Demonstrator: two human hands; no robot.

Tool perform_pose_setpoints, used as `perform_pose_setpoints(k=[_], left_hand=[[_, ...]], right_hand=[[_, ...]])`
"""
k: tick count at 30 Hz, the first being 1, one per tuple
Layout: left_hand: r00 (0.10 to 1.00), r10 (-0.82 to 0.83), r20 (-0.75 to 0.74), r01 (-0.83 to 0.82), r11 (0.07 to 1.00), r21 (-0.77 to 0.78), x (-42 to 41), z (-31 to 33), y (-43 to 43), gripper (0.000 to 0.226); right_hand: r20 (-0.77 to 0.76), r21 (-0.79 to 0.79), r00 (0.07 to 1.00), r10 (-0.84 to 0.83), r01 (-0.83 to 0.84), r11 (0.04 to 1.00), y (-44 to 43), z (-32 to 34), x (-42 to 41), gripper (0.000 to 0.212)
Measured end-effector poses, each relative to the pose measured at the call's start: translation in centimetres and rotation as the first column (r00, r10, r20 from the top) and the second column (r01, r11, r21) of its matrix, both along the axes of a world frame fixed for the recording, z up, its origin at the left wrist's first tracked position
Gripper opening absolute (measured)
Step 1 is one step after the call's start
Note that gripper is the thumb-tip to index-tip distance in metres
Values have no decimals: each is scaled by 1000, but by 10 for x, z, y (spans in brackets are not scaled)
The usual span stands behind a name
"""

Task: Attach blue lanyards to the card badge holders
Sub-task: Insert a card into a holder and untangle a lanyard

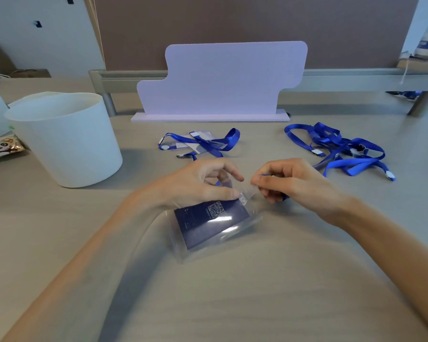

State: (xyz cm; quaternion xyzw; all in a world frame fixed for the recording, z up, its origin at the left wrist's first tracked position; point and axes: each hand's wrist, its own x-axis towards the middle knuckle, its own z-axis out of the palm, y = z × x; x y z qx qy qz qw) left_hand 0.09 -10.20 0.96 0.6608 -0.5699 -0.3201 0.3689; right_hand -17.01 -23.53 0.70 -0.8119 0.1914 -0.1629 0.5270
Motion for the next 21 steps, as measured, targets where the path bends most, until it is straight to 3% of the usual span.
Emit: perform_pose_setpoints(k=[8, 14, 21], left_hand=[[997, 23, -70, -23, 1000, 0, -7, 2, 1, 23], [997, 40, -64, -41, 999, -10, -14, 0, -2, 13], [986, 109, -126, -105, 994, 38, -22, -1, -3, 19]], right_hand=[[5, 132, 998, -65, 63, 989, 4, 1, 2, 21], [44, 91, 991, -127, 123, 988, 5, 2, 2, 13], [111, 69, 978, -176, 169, 983, 9, 2, 3, 4]])
